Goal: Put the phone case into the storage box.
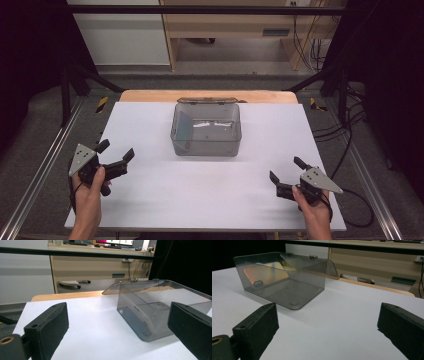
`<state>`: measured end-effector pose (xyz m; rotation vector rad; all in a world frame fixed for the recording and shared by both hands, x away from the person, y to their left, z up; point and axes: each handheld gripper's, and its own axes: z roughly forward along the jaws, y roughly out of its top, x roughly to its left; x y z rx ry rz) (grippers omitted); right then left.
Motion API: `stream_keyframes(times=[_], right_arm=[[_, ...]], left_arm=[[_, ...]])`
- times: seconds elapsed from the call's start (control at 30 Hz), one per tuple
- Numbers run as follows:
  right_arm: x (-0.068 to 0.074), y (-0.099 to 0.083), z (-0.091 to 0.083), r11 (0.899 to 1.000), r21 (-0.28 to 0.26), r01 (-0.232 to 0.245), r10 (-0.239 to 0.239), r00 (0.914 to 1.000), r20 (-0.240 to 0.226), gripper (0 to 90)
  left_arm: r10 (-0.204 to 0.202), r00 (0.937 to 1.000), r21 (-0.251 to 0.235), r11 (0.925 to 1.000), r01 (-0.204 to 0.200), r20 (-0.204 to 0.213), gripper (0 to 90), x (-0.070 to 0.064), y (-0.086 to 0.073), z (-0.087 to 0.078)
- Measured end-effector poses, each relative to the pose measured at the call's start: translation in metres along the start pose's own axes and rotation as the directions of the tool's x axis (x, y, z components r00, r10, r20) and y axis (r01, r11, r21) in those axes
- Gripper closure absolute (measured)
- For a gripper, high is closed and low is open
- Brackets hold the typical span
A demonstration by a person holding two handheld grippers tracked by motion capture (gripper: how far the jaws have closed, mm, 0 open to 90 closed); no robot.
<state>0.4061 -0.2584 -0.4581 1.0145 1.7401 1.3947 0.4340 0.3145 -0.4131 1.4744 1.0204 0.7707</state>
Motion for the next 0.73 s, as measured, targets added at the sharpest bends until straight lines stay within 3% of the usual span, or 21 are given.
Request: stream_keyframes(times=[0.2, 0.43, 0.5, 0.57, 0.73], right_arm=[[0.002, 0.000, -0.001, 0.999, -0.034, 0.004, -0.004, 0.9998, -0.020, 3.7], [0.004, 0.001, 0.000, 0.999, -0.044, 0.014, -0.015, 0.9992, -0.036, 3.6], [0.005, 0.001, 0.000, 0.999, -0.044, 0.015, -0.016, 0.9989, -0.044, 3.5], [0.007, 0.001, 0.000, 0.999, -0.041, 0.023, -0.025, 0.9983, -0.053, 3.5], [0.012, 0.001, 0.002, 0.999, -0.027, 0.035, -0.037, 0.9956, -0.086, 3.4]], left_arm=[[-0.030, 0.9994, -0.011, 0.9995, 0.030, 0.017, 3.5, 0.002, -0.010, -0.007], [0.011, 0.9967, 0.021, 0.9997, -0.012, 0.081, 3.6, -0.004, -0.022, -0.012], [-0.018, 0.9951, 0.023, 0.9996, 0.016, 0.097, 3.6, -0.007, -0.024, -0.014], [0.025, 0.9952, 0.036, 0.9990, -0.028, 0.095, 3.6, -0.010, -0.028, -0.018], [0.061, 0.9929, 0.039, 0.9971, -0.065, 0.102, 3.6, -0.013, -0.032, -0.015]])
